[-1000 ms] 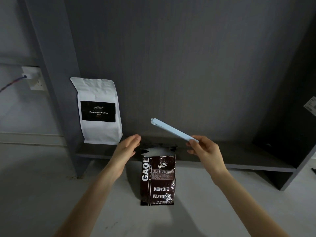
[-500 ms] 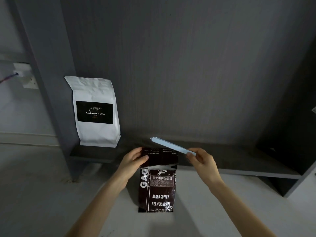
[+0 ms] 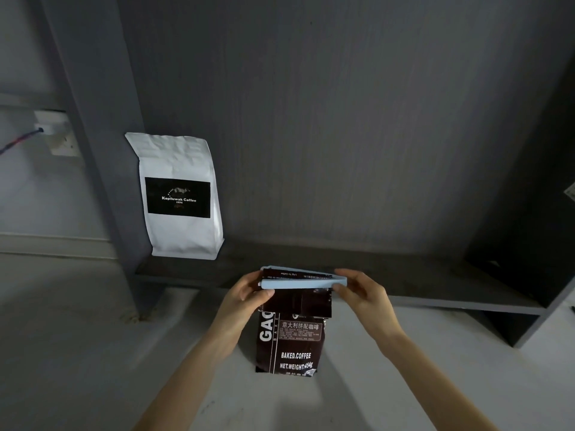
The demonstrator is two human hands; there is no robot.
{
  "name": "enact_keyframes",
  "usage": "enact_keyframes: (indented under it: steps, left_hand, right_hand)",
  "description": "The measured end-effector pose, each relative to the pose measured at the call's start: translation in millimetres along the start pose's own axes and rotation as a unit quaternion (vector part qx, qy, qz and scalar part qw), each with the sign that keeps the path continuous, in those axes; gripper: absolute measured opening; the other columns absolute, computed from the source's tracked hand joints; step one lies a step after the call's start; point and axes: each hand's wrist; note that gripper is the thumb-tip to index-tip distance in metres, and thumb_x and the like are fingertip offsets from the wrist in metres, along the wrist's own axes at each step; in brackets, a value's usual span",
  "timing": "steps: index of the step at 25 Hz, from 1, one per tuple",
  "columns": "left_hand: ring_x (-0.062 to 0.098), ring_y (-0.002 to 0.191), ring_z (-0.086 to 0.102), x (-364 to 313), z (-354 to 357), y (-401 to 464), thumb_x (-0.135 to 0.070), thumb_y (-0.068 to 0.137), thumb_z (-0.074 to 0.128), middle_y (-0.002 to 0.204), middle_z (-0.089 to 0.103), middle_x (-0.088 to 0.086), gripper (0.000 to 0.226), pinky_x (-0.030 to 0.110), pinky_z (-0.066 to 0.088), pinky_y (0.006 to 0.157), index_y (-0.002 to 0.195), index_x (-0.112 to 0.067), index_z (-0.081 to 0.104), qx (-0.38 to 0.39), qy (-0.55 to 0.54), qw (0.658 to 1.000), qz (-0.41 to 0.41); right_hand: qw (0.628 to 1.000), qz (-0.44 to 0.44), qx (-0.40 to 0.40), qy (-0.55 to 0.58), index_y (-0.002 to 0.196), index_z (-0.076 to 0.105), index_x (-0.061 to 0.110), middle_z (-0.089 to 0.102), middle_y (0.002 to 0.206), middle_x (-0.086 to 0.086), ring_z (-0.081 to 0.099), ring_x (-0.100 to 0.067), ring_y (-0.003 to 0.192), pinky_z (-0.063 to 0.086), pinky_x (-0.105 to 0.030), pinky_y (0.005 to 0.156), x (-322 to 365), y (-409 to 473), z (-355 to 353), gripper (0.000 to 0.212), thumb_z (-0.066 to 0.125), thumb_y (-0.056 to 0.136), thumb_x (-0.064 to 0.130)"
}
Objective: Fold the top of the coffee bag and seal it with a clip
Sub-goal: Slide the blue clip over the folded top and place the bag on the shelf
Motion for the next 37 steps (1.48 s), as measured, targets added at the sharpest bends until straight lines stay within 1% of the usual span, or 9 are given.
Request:
enact_keyframes:
  steps: [3,7,13,18,22,27,29,33,37]
  left_hand:
    - [0.014,0.098,0.063,6.2,3.2,-5.0,-0.012,0.077,0.064,0.101,0.068,-0.001,0.022,0.026,0.047,0.08,0.094,-0.025,0.062,-0.021,-0.02,1.0,0.007]
    - [0.013,0.097,0.064,12.4,5.5,-11.3,-0.014,0.078,0.064,0.098,0.07,-0.003,0.019,0.025,0.046,0.079,0.095,-0.023,0.064,-0.037,-0.02,0.999,0.018]
    - [0.005,0.095,0.064,14.3,8.2,-16.9,-0.011,0.078,0.063,0.099,0.07,-0.009,0.021,0.018,0.047,0.077,0.094,-0.025,0.064,-0.041,-0.029,0.998,0.034]
    - [-0.003,0.087,0.064,15.5,8.8,-17.2,-0.011,0.078,0.064,0.084,0.073,-0.019,0.02,0.005,0.048,0.066,0.088,-0.028,0.064,-0.049,-0.023,0.997,0.053]
    - [-0.005,0.085,0.064,16.9,8.7,-17.7,-0.011,0.078,0.064,0.081,0.073,-0.024,0.02,0.003,0.047,0.063,0.087,-0.029,0.064,-0.052,-0.024,0.997,0.058]
    - [-0.006,0.084,0.064,19.7,8.0,-16.4,-0.012,0.078,0.064,0.081,0.072,-0.026,0.021,0.003,0.046,0.063,0.087,-0.03,0.064,-0.055,-0.02,0.996,0.062]
    - [-0.007,0.082,0.064,19.5,8.8,-15.8,-0.011,0.077,0.065,0.078,0.072,-0.025,0.021,0.002,0.046,0.062,0.086,-0.03,0.065,-0.06,-0.022,0.996,0.061]
    - [-0.006,0.079,0.065,19.0,8.8,-15.6,-0.012,0.076,0.066,0.075,0.073,-0.024,0.018,0.002,0.045,0.06,0.083,-0.029,0.066,-0.064,-0.022,0.996,0.058]
    - [-0.006,0.08,0.065,19.6,8.0,-15.8,-0.012,0.077,0.066,0.076,0.073,-0.025,0.019,0.002,0.045,0.06,0.083,-0.03,0.066,-0.061,-0.023,0.996,0.06]
  right_hand:
    - [0.998,0.017,0.014,0.052,0.08,0.059,0.042,0.061,0.086,-0.015,0.056,-0.01,0.074,0.047,-0.01,0.065,-0.4,-5.6,6.4,0.025,0.063,0.08,0.017]
    - [0.996,0.033,0.021,0.083,0.084,0.062,0.037,0.061,0.101,-0.028,0.061,-0.032,0.09,0.05,-0.033,0.08,-2.3,-14.4,13.9,0.022,0.063,0.08,0.016]
    - [0.993,0.034,0.005,0.113,0.085,0.063,0.031,0.068,0.082,-0.005,0.064,0.005,0.064,0.047,-0.004,0.055,-6.9,-18.1,19.2,0.02,0.064,0.079,0.011]
    - [0.994,0.026,0.016,0.102,0.095,0.063,0.022,0.068,0.082,0.005,0.064,0.006,0.068,0.047,-0.004,0.056,-8.8,-15.8,16.3,0.019,0.064,0.079,0.012]
    - [0.997,0.013,0.022,0.07,0.085,0.062,0.033,0.068,0.088,-0.002,0.064,-0.004,0.077,0.049,-0.005,0.06,-6.7,-13.8,12.9,0.021,0.065,0.078,0.013]
    - [0.999,0.01,0.037,0.037,0.087,0.061,0.029,0.069,0.093,-0.007,0.063,-0.005,0.079,0.047,-0.004,0.059,-4.7,-12.0,10.3,0.018,0.065,0.079,0.014]
    - [0.999,0.005,0.038,0.026,0.088,0.06,0.03,0.069,0.096,-0.011,0.065,-0.014,0.084,0.051,-0.011,0.065,-4.0,-11.4,8.9,0.018,0.065,0.079,0.016]
    - [0.999,-0.006,0.04,-0.007,0.091,0.062,0.027,0.066,0.099,-0.024,0.061,-0.034,0.093,0.051,-0.044,0.085,-1.3,-9.4,7.7,0.017,0.066,0.078,0.016]
    - [0.999,0.0,0.04,0.001,0.088,0.061,0.028,0.065,0.101,-0.025,0.06,-0.036,0.096,0.05,-0.048,0.087,-0.1,-11.2,8.8,0.016,0.065,0.079,0.016]
Point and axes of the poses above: each hand's wrist, its own y-axis towards the middle knuckle, its own z-axis out of the palm, x = y × z
